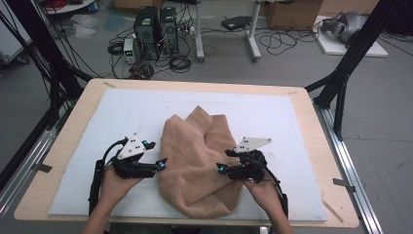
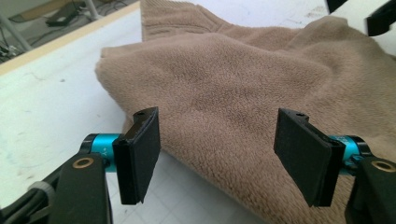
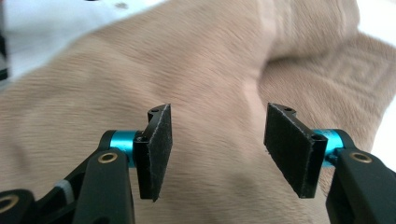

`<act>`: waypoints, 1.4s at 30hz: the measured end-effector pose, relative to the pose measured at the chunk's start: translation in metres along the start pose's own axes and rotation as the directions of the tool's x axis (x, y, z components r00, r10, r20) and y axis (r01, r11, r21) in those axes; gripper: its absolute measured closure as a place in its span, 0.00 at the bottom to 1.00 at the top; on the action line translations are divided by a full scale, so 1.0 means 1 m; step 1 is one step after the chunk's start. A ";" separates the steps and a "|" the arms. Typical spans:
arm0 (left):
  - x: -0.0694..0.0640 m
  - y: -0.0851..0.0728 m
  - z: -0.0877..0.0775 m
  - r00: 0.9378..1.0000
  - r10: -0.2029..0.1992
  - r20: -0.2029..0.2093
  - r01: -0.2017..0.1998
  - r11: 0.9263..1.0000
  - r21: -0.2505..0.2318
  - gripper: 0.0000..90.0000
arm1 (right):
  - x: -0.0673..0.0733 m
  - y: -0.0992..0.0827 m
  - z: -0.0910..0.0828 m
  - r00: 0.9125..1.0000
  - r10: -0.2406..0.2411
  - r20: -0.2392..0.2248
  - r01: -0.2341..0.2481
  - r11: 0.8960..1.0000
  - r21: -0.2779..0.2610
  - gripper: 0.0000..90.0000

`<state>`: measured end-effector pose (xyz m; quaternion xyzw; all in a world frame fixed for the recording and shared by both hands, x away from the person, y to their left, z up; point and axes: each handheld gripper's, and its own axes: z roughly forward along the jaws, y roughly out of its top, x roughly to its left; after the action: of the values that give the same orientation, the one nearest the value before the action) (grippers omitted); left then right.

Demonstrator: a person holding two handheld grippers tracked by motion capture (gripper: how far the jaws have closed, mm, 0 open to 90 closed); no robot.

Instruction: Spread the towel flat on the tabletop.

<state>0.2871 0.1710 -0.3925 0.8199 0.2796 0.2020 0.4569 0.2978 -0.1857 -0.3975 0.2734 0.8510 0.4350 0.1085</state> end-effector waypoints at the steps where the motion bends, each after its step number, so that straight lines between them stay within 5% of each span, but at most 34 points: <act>1: 0.000 0.000 0.004 1.000 0.002 0.002 -0.002 1.000 0.009 0.37 | -0.004 -0.003 0.004 1.000 0.007 0.001 -0.007 1.000 0.017 0.46; 6: 0.002 -0.002 0.026 0.999 0.026 -0.018 -0.025 0.998 0.060 0.40 | -0.015 -0.023 0.019 0.999 0.049 0.000 -0.048 0.995 0.085 0.50; 10: 0.005 -0.003 0.041 1.000 0.007 0.019 -0.008 0.995 0.097 0.44 | -0.012 -0.032 0.024 0.998 0.054 -0.011 -0.052 0.993 0.106 0.58; 19: 0.001 -0.004 0.053 0.998 0.030 0.055 -0.038 0.988 0.152 0.76 | -0.010 -0.029 0.025 0.999 0.026 -0.046 -0.020 0.991 0.133 0.83; 23: 0.001 -0.002 0.045 0.997 0.046 0.063 -0.055 0.988 0.146 0.92 | -0.007 -0.025 0.021 0.998 0.016 -0.055 -0.010 0.993 0.120 0.84; 32: -0.011 -0.004 0.001 0.994 0.103 0.043 -0.107 0.989 0.100 0.93 | 0.011 -0.016 0.002 0.996 -0.045 -0.073 0.048 0.998 0.043 0.84; 42: -0.037 -0.024 -0.051 0.994 0.102 0.030 -0.103 0.994 0.037 0.93 | 0.036 -0.010 -0.004 0.988 -0.112 -0.102 0.115 0.993 0.021 0.80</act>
<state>0.2225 0.1894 -0.3902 0.8447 0.2344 0.2082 0.4339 0.2627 -0.1731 -0.4008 0.2037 0.8753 0.4299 0.0866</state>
